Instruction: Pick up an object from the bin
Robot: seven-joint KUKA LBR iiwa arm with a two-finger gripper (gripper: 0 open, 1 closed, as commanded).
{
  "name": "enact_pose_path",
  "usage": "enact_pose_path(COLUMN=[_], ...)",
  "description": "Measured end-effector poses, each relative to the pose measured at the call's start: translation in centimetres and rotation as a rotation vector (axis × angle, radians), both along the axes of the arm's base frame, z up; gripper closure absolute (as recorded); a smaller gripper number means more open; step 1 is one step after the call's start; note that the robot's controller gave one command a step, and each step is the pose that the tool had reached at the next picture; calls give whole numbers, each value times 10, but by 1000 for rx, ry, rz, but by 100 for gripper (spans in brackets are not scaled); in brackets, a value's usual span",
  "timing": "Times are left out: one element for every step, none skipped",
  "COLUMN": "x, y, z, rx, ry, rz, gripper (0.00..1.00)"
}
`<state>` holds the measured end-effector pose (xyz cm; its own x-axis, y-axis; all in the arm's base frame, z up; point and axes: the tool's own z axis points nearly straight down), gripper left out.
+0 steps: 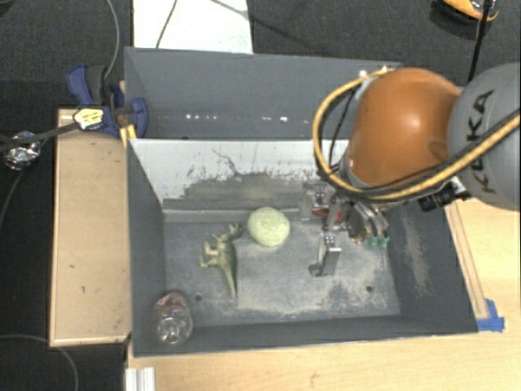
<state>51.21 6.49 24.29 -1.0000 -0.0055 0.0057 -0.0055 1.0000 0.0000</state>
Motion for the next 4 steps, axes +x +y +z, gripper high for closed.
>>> enact_pose_path(x=[2,23,55,68], y=[0,16,45,37], z=[4,-46,-79,-94], rx=[1,2,1,2], ry=[-9,-15,-9,-14], rz=[-2,-26,-184,-11], gripper=[0,0,0,0])
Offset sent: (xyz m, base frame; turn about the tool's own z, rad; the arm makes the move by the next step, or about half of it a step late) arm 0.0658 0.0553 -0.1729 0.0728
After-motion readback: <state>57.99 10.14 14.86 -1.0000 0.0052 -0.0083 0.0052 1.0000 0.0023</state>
